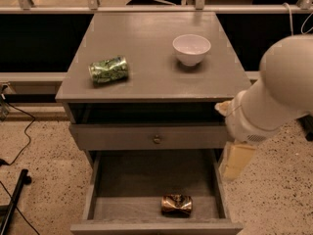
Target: Pick orange can from middle drawer and place on counter
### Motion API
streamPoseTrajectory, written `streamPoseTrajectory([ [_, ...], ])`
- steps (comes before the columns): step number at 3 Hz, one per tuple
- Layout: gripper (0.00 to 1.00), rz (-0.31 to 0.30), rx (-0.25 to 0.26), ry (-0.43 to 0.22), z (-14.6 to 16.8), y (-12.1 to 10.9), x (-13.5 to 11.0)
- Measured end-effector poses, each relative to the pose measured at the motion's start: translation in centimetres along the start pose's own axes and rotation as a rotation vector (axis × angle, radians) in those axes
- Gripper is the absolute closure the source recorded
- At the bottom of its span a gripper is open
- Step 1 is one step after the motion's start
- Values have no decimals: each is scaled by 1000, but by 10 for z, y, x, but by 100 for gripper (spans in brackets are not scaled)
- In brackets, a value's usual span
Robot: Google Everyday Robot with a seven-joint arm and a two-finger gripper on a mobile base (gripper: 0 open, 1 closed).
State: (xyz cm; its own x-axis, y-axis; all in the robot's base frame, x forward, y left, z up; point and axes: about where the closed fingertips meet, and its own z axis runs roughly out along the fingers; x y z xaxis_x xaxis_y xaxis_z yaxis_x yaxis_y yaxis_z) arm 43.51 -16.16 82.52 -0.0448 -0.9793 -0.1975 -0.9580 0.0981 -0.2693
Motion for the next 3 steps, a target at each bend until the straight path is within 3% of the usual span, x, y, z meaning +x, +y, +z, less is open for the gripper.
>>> streamPoseTrajectory([
  [1,0,-110,-68,10,91,23,14],
  [2,0,-116,-59,-66,147,34,37],
  [3,0,-122,-42,-76,151,31,39],
])
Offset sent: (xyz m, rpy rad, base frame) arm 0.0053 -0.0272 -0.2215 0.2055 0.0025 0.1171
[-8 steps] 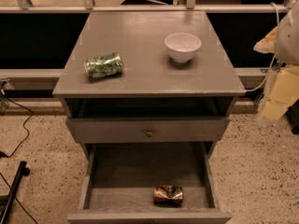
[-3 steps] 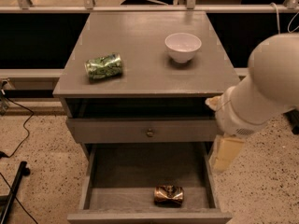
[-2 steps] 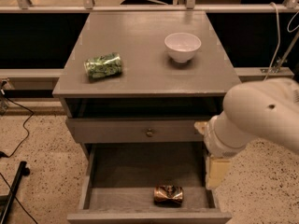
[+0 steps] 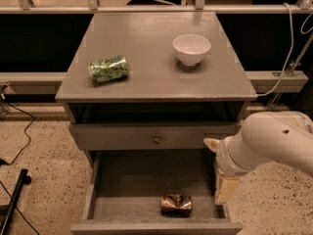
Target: Pick orange can from middle drawer and place on counter
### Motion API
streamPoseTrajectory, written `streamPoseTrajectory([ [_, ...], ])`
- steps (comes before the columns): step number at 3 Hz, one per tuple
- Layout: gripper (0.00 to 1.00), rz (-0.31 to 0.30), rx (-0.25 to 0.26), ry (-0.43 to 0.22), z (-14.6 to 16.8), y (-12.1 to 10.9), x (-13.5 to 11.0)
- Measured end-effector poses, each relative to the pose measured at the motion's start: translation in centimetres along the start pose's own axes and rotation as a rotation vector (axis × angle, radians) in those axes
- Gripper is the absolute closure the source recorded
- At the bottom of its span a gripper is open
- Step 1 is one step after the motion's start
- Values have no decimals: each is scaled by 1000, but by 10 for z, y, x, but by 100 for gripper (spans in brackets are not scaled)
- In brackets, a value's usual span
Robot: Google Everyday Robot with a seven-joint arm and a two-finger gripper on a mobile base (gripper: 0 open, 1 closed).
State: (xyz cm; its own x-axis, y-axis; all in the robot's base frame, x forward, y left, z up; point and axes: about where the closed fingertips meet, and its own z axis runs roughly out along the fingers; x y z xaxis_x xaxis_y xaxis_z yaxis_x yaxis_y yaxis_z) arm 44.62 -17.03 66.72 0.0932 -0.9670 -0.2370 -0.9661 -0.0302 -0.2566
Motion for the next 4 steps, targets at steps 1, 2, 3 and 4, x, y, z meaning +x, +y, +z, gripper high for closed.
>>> streamPoseTrajectory([
  [1,0,-25,-19,9,20,-5,2],
  [2,0,-44,-53,7,81,0,13],
  [3,0,-44,-95,-2,145,9,21],
  [4,12,-39,-138,-25,194,18,19],
])
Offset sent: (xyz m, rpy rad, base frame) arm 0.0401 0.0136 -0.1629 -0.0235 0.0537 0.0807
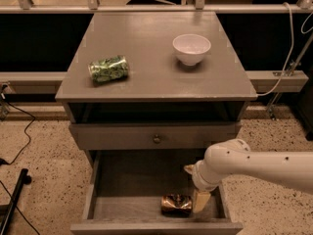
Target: Pick orange can from middle drawer and place on counter
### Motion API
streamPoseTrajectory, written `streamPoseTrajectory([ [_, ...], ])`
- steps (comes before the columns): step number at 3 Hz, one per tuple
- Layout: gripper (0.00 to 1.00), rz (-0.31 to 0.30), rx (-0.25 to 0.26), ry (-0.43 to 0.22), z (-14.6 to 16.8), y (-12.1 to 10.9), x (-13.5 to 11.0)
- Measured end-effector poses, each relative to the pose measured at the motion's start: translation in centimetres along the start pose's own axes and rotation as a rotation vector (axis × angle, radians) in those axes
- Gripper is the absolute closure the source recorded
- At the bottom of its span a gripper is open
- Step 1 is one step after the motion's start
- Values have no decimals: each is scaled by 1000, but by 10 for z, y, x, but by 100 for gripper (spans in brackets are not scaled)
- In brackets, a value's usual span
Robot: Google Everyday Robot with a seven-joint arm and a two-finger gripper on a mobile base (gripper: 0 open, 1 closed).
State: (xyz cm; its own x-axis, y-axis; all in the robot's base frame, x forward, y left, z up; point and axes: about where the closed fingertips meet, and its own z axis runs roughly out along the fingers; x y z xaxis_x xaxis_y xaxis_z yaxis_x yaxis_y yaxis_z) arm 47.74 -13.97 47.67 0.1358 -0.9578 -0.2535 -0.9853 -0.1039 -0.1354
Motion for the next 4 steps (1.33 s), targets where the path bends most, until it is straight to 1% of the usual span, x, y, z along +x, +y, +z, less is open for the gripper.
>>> streamPoseTrajectory([
  [1,20,9,-33,-34,37,2,-4],
  [2,18,10,-54,-66,62,3,-11],
  [3,19,22,-80,-96,88,9,-18],
  [4,19,28,-90,-110,102,11,-22],
])
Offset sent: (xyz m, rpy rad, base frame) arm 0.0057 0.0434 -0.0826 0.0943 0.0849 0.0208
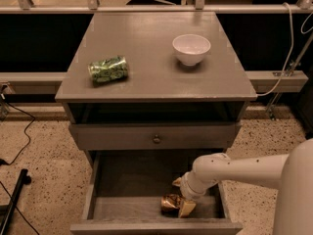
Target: Pick orange can from middle drawer and place on counter
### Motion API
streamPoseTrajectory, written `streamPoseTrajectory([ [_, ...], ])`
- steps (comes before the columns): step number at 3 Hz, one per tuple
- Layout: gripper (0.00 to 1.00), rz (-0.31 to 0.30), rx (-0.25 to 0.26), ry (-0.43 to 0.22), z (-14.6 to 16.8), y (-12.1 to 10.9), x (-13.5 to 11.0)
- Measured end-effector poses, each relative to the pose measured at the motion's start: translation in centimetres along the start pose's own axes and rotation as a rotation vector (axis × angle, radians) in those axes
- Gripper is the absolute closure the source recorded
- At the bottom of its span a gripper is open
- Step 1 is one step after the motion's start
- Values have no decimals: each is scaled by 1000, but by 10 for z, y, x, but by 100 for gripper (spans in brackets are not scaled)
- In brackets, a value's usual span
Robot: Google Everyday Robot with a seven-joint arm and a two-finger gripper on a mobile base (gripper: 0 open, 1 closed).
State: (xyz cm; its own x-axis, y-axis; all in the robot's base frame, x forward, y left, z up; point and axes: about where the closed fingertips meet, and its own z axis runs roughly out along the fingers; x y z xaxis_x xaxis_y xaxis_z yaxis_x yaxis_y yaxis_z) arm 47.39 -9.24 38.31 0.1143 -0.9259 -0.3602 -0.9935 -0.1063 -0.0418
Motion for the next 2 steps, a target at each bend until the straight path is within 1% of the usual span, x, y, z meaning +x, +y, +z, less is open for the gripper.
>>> streamPoseTrajectory([
  [1,45,-2,-18,-16,15,3,-2],
  [2,69,-3,-20,-33,17,3,-3],
])
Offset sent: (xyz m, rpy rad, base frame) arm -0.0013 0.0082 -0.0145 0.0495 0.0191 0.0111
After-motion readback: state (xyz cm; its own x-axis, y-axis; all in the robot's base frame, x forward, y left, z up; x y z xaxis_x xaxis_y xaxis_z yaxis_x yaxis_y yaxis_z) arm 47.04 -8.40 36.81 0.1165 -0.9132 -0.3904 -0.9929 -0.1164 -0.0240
